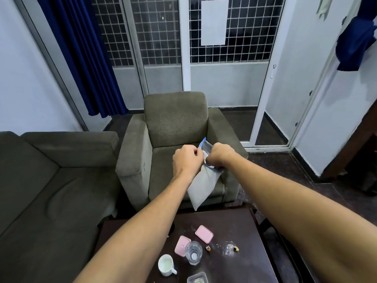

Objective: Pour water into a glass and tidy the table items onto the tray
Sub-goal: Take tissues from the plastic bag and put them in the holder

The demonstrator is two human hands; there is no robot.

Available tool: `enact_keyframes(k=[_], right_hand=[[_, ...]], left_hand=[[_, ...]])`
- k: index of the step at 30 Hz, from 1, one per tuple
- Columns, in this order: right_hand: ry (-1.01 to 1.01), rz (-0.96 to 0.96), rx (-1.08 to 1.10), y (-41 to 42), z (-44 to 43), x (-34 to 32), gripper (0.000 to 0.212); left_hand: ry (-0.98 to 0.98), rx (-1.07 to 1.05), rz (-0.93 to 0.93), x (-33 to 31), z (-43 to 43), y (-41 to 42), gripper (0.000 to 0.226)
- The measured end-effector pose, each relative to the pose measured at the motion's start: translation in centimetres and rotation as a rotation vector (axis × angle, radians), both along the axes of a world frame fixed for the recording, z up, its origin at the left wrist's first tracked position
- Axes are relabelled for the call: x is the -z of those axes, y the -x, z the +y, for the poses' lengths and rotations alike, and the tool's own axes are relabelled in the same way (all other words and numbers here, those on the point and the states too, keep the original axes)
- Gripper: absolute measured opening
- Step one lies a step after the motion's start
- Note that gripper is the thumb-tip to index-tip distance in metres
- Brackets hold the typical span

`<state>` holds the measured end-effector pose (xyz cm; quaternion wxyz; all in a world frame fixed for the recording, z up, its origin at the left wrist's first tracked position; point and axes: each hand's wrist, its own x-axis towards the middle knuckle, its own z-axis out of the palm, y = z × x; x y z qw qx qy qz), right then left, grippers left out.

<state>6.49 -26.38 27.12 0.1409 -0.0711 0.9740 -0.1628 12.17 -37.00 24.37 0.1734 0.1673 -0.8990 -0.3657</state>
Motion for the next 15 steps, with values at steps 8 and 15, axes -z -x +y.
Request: enact_keyframes(k=[8,15], right_hand=[[0.128,-0.182,0.144,0.8,0.3,1.4,0.022],[-0.143,0.208,0.090,0.5,0.1,1.9,0.022]], left_hand=[[-0.154,0.156,0.040,1.1,0.1,0.4,0.030],[-0.403,0.204,0.016,1.2,-0.4,1.0,0.032]])
